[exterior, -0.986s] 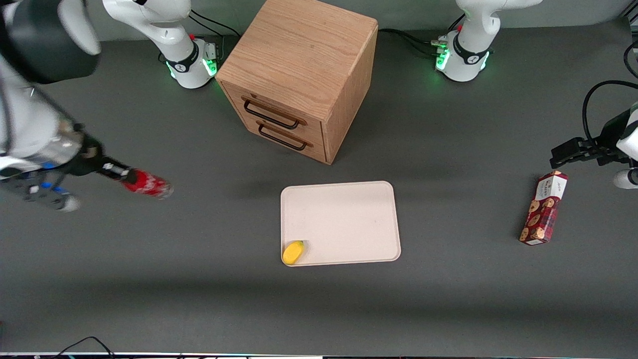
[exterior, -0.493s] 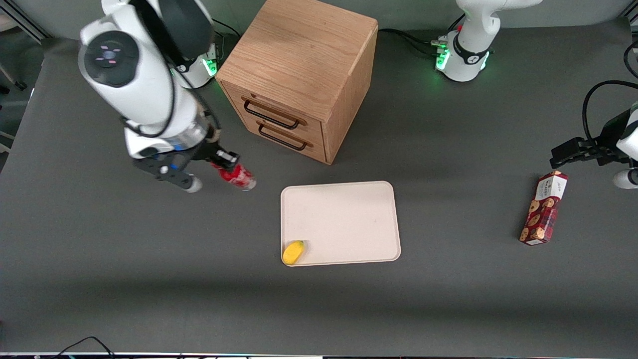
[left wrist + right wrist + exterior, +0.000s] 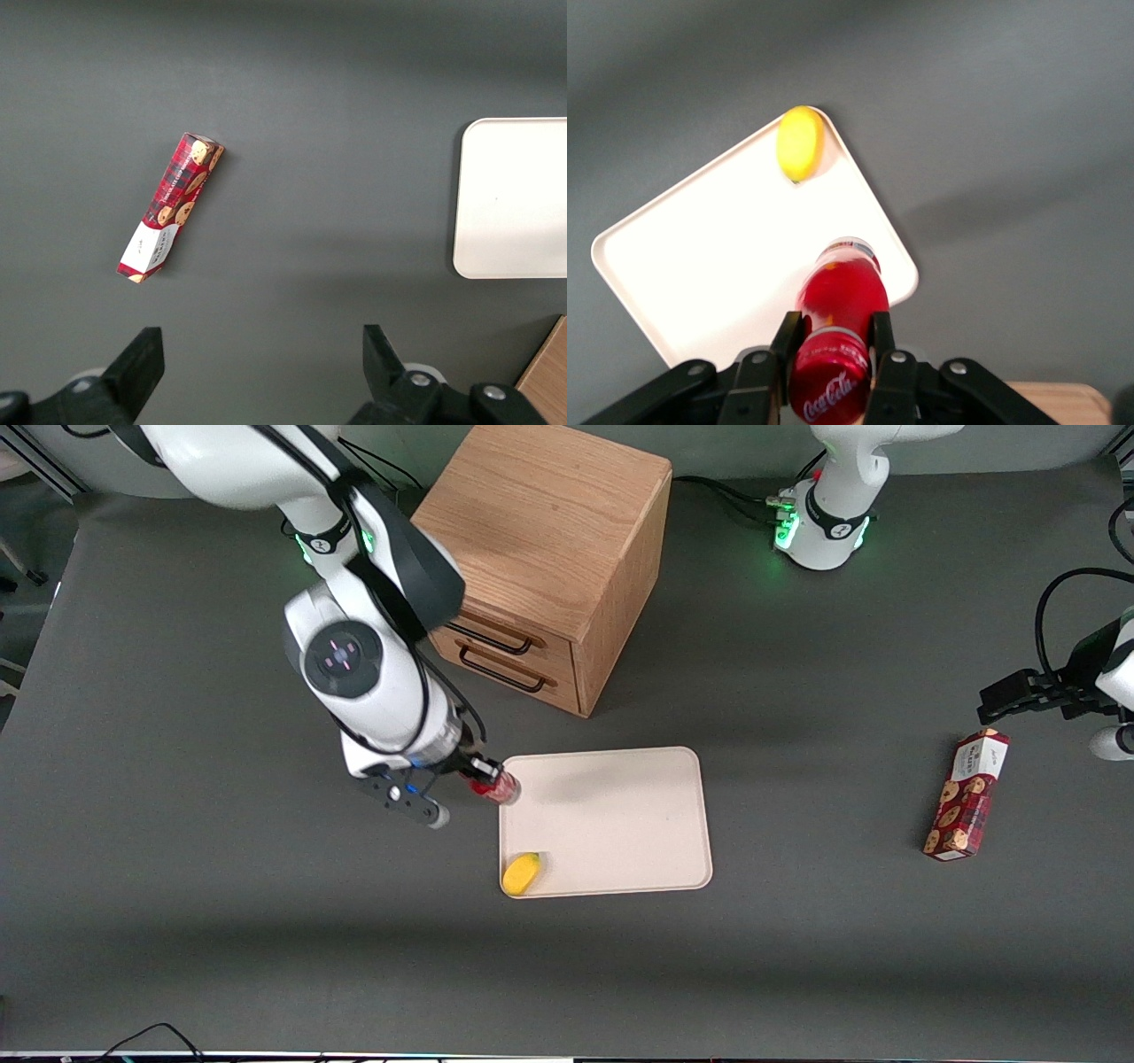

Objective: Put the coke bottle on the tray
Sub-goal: 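Lower the bottle onto the tray beside the lemon and open the right gripper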

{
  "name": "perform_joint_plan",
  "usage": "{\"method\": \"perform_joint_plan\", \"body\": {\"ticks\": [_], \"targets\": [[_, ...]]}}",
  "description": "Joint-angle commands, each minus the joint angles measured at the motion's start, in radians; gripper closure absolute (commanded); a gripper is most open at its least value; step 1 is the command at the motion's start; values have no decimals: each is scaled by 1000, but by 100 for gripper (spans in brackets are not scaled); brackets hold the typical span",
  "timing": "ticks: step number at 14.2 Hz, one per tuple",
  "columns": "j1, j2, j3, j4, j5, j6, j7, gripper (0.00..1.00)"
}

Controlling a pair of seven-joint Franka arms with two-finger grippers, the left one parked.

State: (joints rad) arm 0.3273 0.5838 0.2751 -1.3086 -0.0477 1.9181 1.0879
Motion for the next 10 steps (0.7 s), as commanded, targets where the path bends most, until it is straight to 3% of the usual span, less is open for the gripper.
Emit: {"method": "perform_joint_plan", "body": {"ticks": [1,4,10], "targets": [[68,89,-13,43,0,108,99,100],[76,93,-13,28,-4,107,92,100],[78,119,-13,-6,-107,78,89,100]]}}
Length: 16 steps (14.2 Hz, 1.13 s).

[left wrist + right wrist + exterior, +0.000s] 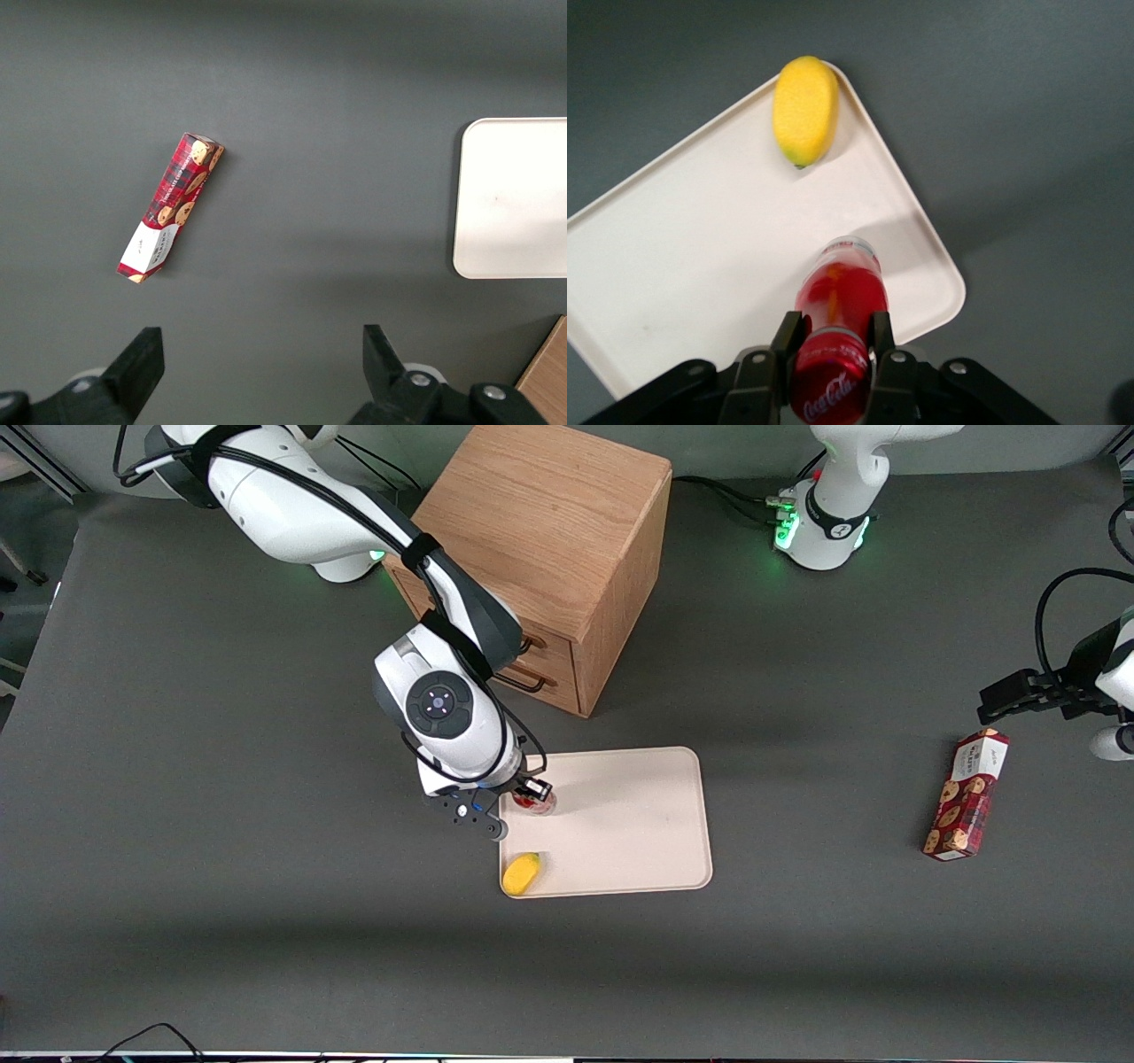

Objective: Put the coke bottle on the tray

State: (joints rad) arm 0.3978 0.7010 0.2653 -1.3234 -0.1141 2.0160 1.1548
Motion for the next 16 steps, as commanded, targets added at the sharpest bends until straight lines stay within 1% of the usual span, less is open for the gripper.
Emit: {"method": "perform_joint_plan", "body": {"ticks": [1,4,7,8,9,10,14,16], "targets": [[7,11,-3,9,-47,-20,23,100],[9,17,-3,6,-52,-20,22,100],[13,17,-3,-11,-81,-20,22,100],[13,17,-3,-17,-85,-19,22,62],[13,17,-3,-17,-100,-19,22,20],[13,15,-3,-17,-107,-19,25,0],[12,-31,-1,-20,-101,-23,14,0],[4,-67,-3,-19,-98,-86,-70,0]]}}
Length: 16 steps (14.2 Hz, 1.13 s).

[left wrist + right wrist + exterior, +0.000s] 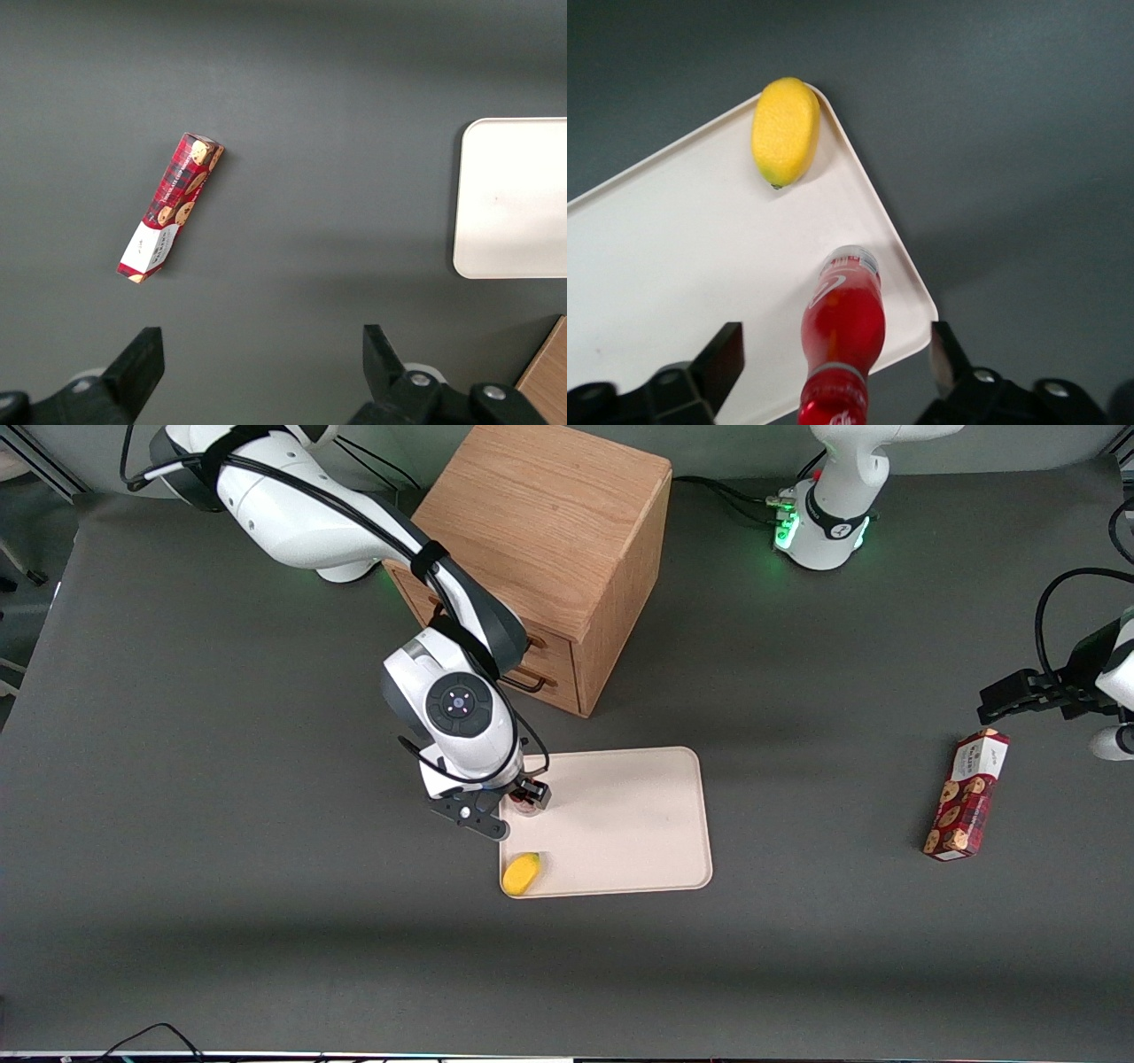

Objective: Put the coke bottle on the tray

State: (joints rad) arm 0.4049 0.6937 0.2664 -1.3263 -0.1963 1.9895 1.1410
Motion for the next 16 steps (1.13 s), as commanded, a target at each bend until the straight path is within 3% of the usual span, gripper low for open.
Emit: {"method": "perform_joint_plan", "body": {"ticks": [1,6,8,13,16], "targets": [[-11,-92,-7,-19,-11,-98,-117,0],[-142,-319,-65,-93,132,-268,-572,0],[-190,-374,-95,-96,140,-346,-711,0],[-368,-557,-96,-226,141,-357,-897,0],[-510,-626,-96,-264,198,-357,-1050,0]]}}
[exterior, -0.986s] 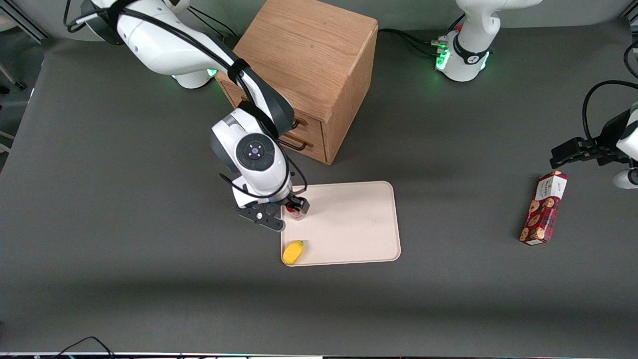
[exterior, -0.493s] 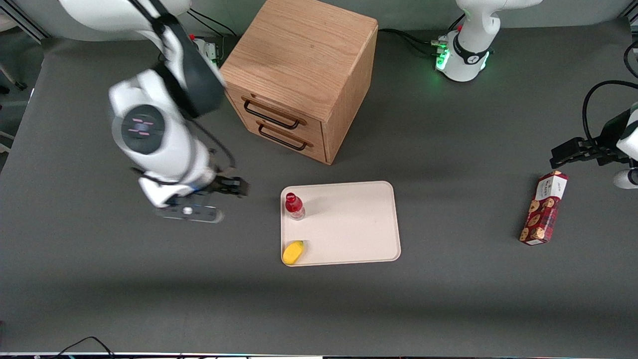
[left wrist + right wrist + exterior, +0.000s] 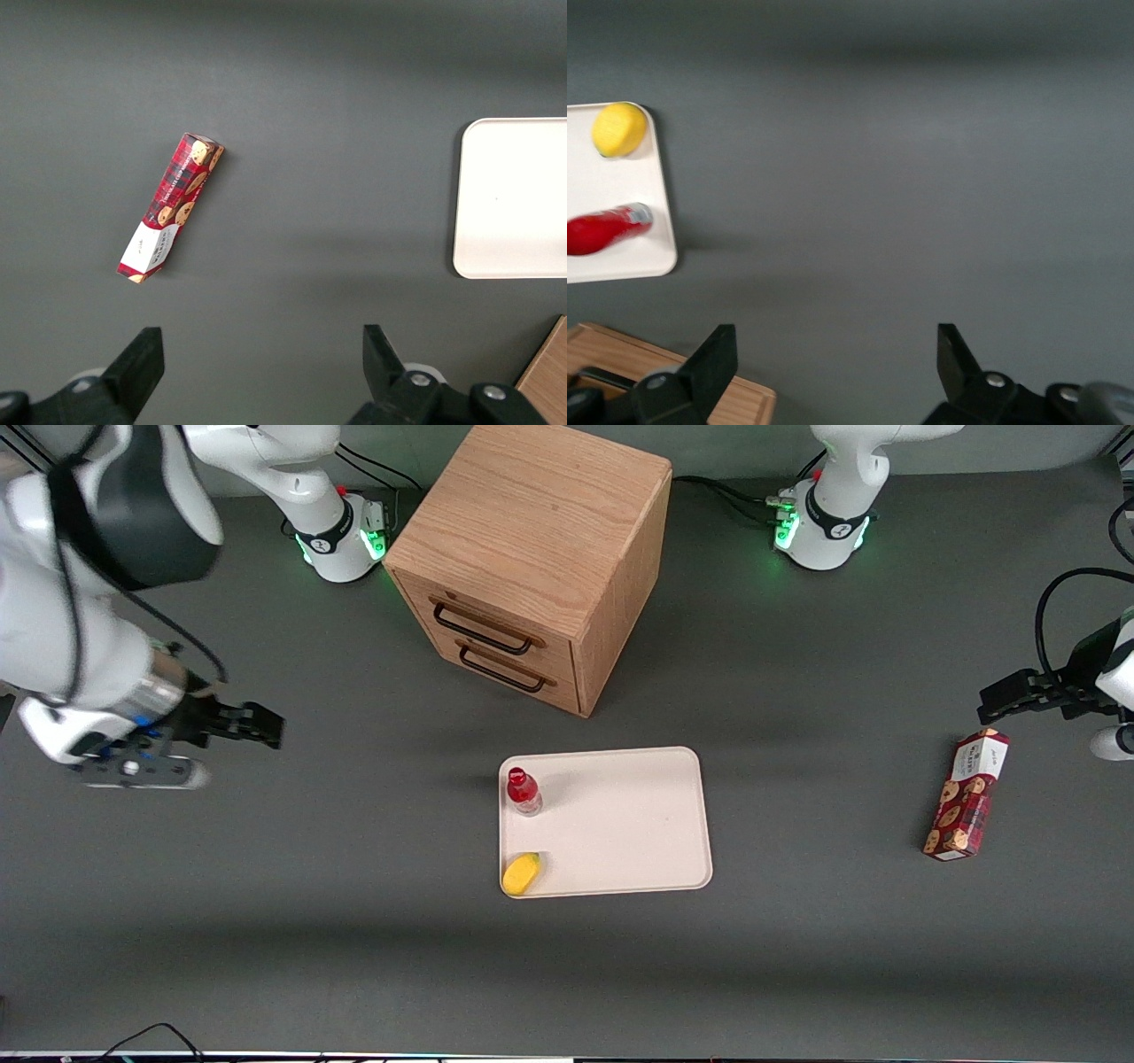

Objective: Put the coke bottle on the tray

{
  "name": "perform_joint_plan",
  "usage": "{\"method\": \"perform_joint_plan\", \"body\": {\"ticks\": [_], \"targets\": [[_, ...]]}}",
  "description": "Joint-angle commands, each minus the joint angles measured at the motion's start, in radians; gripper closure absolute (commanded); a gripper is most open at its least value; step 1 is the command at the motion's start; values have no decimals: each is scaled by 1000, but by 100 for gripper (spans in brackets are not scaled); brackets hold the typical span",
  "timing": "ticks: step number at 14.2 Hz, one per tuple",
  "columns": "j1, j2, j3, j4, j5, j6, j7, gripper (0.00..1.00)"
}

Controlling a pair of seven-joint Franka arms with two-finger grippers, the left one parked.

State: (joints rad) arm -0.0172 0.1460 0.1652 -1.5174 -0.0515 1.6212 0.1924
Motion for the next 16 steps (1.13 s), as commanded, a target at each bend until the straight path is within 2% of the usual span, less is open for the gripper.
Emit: {"method": "perform_joint_plan", "body": {"ticks": [1,3,6,16], "targets": [[-128,-92,1,-73,70,11,-132,0],[-156,-124,-24,-76,108,11,-165,0],[-153,-154,-29,-98,108,11,-163,0],[-141,-157,10,-115,59,11,-126,0]]}}
